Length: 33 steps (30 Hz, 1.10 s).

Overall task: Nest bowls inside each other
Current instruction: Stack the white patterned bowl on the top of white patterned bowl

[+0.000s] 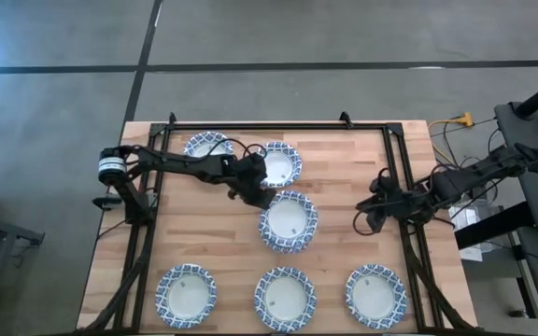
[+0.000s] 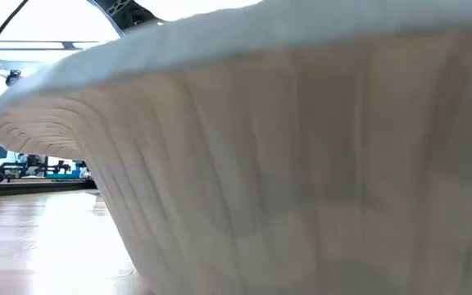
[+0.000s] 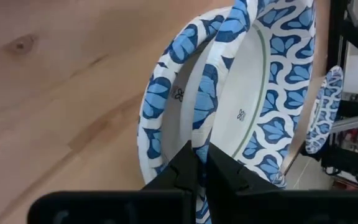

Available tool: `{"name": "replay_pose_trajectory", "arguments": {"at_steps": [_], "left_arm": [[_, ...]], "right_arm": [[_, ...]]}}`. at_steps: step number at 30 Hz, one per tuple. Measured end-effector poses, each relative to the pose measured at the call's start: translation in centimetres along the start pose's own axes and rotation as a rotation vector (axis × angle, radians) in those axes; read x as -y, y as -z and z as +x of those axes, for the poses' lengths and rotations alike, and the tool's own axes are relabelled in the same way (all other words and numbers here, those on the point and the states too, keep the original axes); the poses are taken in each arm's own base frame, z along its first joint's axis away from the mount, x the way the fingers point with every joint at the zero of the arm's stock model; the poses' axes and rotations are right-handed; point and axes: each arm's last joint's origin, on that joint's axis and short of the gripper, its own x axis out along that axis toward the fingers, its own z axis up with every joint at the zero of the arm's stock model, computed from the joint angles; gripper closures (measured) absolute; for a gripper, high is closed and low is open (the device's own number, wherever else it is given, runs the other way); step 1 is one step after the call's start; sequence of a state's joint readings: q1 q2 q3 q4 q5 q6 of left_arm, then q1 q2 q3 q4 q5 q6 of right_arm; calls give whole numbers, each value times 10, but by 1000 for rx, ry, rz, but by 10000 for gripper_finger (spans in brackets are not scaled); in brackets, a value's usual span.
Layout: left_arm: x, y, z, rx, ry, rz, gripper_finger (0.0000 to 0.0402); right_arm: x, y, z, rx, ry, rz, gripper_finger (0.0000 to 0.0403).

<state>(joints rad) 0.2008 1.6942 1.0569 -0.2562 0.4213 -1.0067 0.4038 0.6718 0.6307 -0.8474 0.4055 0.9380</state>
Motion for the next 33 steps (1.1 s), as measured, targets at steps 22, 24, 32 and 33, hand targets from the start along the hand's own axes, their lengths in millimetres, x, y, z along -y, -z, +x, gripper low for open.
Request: {"name": "replay_pose_trajectory", "arguments": {"at_steps": [22, 24, 32, 33], "left_arm": [[-8, 8, 14, -82, -46, 56, 386], [-8, 8, 13, -84, -42, 57, 366], [-6, 9, 12, -118, -13, 61, 260], [-6, 9, 12, -117, -12, 61, 246]], "right_arm": [[4, -1, -6, 37, -22, -39, 355], [3, -2, -6, 39, -26, -37, 355], [2, -3, -6, 49, -38, -30, 355], [2, -3, -6, 50, -40, -28, 355]]}}
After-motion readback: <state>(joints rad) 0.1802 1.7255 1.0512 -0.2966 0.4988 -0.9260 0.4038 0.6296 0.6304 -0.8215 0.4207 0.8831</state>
